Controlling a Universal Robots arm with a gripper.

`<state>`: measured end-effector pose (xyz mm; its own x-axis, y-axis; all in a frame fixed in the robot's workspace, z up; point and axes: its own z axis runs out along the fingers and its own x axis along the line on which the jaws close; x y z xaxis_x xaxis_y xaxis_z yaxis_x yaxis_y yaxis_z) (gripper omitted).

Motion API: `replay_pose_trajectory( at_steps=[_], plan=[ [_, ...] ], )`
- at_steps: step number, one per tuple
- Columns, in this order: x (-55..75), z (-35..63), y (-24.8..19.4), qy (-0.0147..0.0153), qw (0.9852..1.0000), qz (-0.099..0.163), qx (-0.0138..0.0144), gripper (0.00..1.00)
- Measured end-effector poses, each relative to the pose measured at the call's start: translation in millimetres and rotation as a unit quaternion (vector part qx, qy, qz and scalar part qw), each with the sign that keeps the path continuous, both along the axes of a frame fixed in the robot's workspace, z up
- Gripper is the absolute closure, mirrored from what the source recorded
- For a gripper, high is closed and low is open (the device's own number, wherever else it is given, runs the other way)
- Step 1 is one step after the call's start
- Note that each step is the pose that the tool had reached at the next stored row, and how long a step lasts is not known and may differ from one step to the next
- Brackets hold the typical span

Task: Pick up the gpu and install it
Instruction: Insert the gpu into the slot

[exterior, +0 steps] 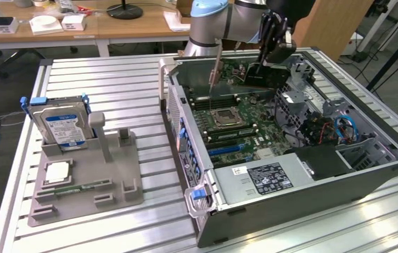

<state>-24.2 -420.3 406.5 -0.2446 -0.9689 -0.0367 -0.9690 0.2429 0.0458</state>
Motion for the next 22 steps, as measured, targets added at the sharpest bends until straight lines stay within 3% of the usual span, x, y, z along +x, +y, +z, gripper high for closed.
replay_pose_trajectory(
  at_steps=[11,22],
  plan=[
    [0.0,-0.3,0.0,0.0000,0.9991,0.042,0.0000,0.74],
    [0.0,-0.7,0.0,0.0000,0.9964,0.085,0.0000,0.74]
  ],
)
